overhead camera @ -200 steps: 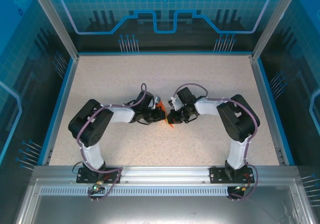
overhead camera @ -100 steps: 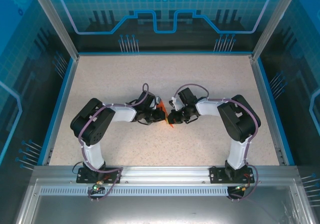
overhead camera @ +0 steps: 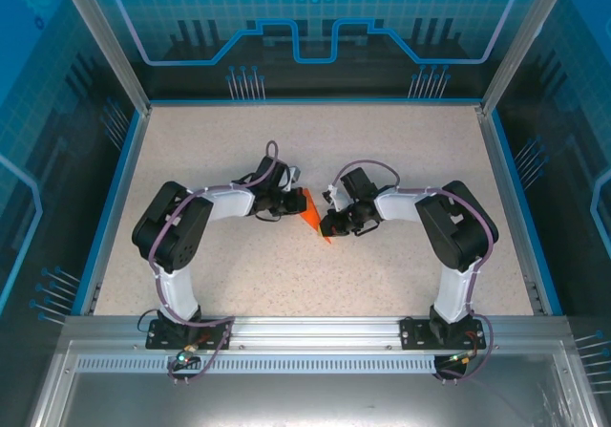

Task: Fold a paper plane with a square sheet of paper (pick it up from the middle)
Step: Fold the wing for the fifth time at the center of the table.

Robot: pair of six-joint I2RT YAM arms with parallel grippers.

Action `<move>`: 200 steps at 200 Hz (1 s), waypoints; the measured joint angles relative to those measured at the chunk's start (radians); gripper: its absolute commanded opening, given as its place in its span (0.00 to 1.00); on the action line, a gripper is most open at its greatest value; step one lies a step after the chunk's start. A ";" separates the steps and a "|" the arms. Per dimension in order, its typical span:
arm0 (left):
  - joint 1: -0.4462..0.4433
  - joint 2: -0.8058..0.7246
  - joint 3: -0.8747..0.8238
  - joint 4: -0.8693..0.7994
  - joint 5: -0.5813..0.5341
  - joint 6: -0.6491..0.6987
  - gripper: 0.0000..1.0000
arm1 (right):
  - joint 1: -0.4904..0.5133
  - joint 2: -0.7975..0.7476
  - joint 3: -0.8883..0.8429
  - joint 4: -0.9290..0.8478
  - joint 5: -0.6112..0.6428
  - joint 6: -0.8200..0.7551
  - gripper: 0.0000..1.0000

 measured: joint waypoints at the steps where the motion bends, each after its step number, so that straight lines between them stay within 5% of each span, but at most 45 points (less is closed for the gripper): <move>1: 0.000 0.000 0.000 0.000 0.000 0.000 0.05 | 0.000 0.000 0.000 0.000 0.000 0.000 0.00; 200: 0.061 0.062 0.020 0.013 0.039 0.055 0.05 | -0.002 0.000 -0.004 0.003 0.000 0.000 0.00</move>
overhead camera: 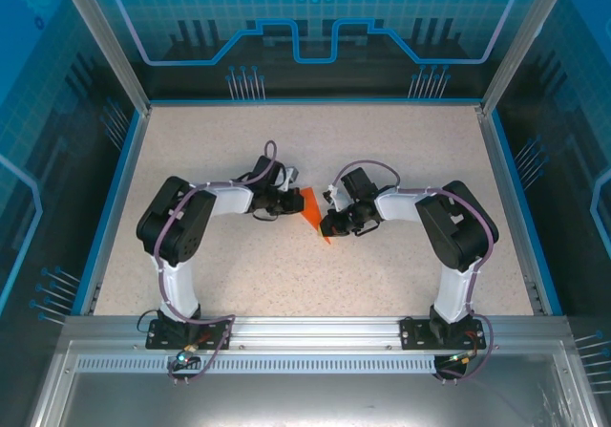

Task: Fold a paper plane with a square sheet of paper (pick it up from the middle)
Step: Fold the wing for the fifth time at the center of the table.

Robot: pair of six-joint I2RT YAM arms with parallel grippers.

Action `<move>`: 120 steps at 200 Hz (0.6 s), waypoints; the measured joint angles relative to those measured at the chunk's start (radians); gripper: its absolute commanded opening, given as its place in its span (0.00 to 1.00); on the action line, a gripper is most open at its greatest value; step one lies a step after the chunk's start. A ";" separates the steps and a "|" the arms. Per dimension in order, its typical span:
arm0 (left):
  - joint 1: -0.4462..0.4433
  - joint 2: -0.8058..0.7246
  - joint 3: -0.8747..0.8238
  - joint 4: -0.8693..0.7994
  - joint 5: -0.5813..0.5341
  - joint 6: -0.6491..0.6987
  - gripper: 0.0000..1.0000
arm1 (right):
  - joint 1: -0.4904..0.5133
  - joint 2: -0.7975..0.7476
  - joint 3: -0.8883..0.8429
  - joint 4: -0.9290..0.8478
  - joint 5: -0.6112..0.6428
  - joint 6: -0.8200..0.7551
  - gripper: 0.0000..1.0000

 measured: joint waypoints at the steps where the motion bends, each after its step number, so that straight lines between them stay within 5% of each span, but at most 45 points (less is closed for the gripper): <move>1: 0.003 0.001 0.003 -0.002 -0.001 0.000 0.06 | 0.000 0.000 0.000 0.000 0.000 0.000 0.00; 120: 0.124 0.058 0.144 -0.121 -0.100 0.016 0.12 | -0.002 0.001 0.000 0.000 -0.002 0.000 0.00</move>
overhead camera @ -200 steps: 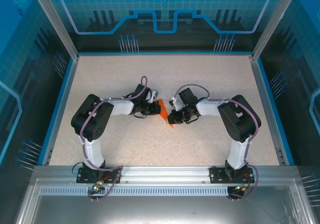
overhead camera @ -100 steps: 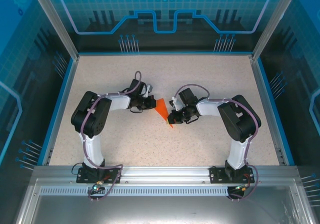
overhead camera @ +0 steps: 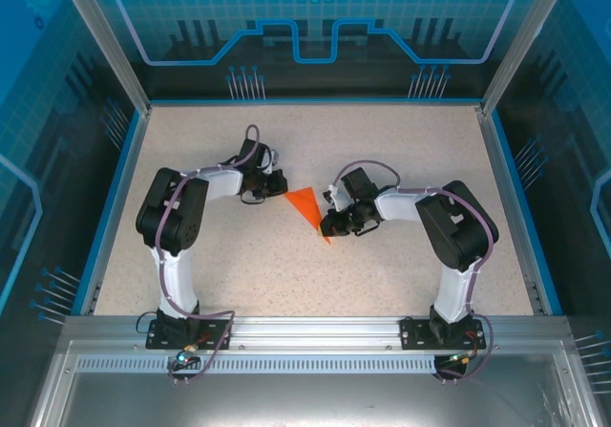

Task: Fold a paper plane with a square sheet of paper (pick it up from the middle)
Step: Fold the wing for the fifth time at the center of the table.

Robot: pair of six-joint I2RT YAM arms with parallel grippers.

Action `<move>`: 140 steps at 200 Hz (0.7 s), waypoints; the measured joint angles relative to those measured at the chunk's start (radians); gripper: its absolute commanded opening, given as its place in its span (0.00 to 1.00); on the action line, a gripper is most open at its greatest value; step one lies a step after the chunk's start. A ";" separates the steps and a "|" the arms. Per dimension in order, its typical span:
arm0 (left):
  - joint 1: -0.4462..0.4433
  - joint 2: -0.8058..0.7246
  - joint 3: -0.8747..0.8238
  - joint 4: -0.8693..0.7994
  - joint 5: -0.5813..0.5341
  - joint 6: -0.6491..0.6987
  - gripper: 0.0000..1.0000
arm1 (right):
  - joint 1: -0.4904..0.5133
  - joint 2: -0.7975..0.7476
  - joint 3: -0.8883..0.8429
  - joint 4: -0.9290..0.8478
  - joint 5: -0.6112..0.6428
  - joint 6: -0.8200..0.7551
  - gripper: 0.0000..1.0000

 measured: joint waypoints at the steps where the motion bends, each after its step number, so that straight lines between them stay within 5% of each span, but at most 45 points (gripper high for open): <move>1: 0.001 0.000 0.000 0.000 -0.001 0.000 0.12 | 0.000 0.000 0.000 0.000 0.000 0.000 0.00; 52: 0.001 -0.149 -0.067 0.043 0.000 -0.060 0.12 | 0.000 0.000 0.000 0.000 -0.001 0.000 0.00; 85: -0.106 -0.253 -0.188 0.153 0.016 -0.143 0.07 | 0.000 0.001 0.001 0.000 -0.002 0.000 0.00; 140: -0.271 -0.193 -0.269 0.239 0.059 -0.258 0.00 | -0.004 0.006 0.005 -0.005 -0.014 0.000 0.00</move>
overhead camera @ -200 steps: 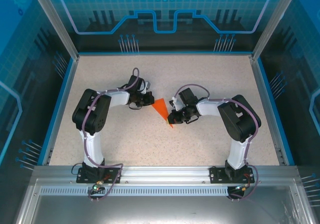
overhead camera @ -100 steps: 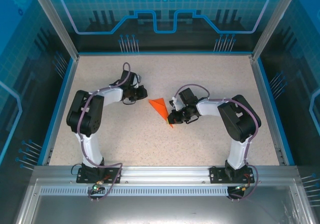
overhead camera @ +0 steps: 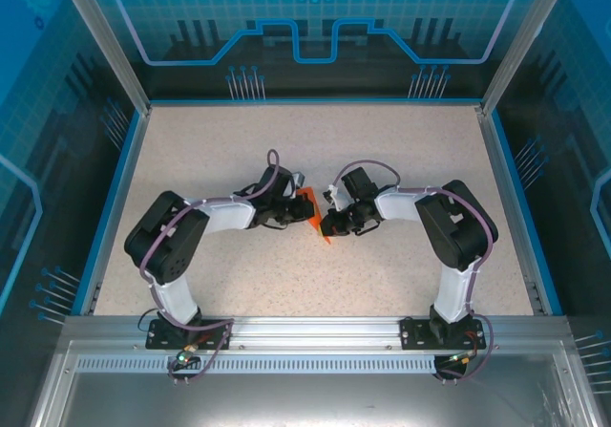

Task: Fold a paper plane with a square sheet of paper (pick it up from the middle)
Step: Fold the wing for the fifth time at the center of the table.

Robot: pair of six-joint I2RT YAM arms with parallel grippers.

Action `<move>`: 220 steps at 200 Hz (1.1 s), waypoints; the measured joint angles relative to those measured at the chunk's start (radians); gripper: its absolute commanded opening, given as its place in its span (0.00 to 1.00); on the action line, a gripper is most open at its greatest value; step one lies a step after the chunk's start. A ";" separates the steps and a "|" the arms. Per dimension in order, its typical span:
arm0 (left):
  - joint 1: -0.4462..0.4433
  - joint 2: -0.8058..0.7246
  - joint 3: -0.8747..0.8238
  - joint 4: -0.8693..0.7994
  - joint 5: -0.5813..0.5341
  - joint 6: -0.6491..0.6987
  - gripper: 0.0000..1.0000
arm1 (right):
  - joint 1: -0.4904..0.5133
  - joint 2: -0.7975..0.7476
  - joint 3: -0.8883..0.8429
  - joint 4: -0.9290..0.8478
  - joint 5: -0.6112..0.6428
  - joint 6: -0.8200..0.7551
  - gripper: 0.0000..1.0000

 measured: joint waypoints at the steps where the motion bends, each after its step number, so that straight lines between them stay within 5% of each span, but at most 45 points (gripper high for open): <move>1: -0.001 0.001 0.000 0.002 0.001 0.000 0.00 | 0.000 0.000 0.000 0.000 0.000 0.000 0.00; 128: 0.008 0.090 0.019 0.001 0.031 -0.018 0.00 | -0.005 0.012 0.014 -0.024 -0.007 0.001 0.00; 220: 0.219 0.160 0.123 -0.077 0.100 0.052 0.00 | -0.005 0.026 0.034 -0.060 -0.007 0.002 0.00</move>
